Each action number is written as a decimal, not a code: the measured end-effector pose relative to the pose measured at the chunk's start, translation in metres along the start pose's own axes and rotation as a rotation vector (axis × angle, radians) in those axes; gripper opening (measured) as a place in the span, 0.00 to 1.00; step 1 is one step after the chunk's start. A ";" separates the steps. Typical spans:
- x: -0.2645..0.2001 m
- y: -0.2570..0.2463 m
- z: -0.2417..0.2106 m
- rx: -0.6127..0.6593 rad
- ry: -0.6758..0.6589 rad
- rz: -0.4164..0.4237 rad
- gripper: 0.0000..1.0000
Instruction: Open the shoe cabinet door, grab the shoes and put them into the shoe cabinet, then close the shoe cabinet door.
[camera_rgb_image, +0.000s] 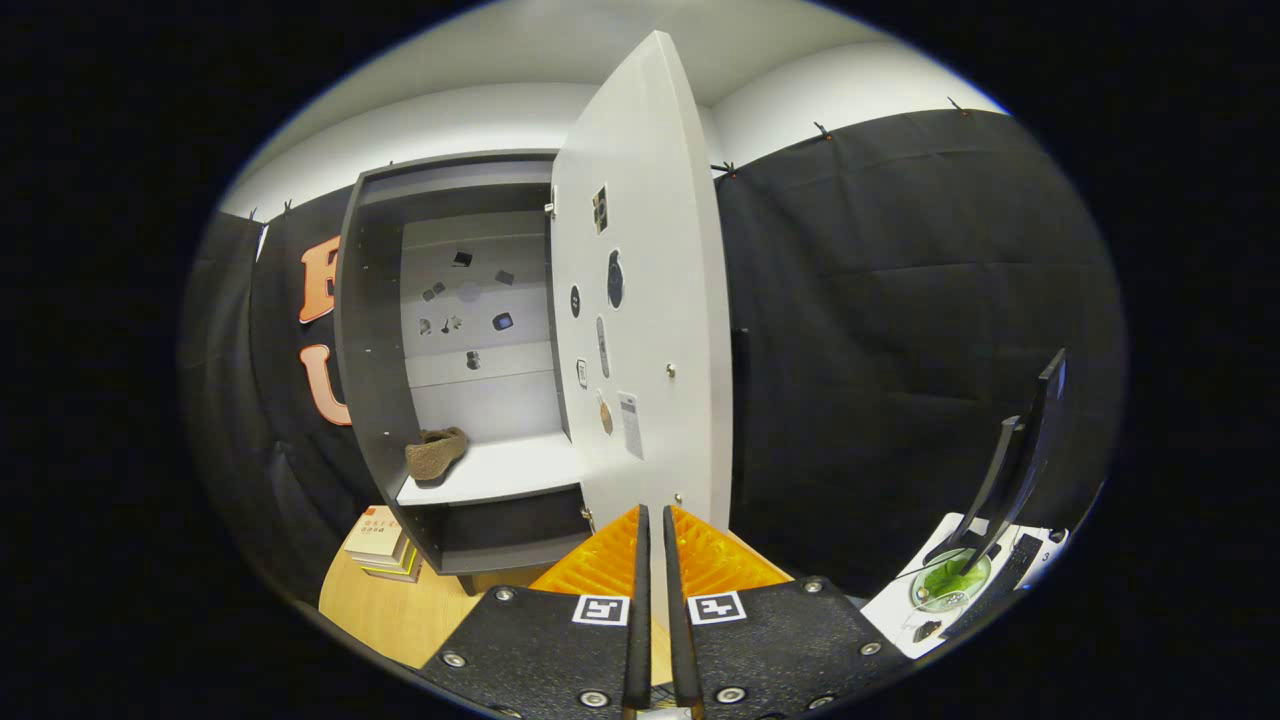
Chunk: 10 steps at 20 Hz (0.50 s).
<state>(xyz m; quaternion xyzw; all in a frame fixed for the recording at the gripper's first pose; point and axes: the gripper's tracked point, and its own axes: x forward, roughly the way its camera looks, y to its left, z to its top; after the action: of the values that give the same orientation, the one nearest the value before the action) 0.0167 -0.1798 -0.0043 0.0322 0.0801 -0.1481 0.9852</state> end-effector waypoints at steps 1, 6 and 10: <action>-0.001 0.000 -0.001 -0.001 0.005 0.005 0.08; -0.002 0.002 -0.002 -0.003 0.032 0.038 0.08; 0.001 0.009 -0.017 -0.012 0.081 0.072 0.10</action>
<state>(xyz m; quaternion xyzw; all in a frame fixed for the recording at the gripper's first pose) 0.0180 -0.1701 -0.0209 0.0351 0.1196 -0.1105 0.9860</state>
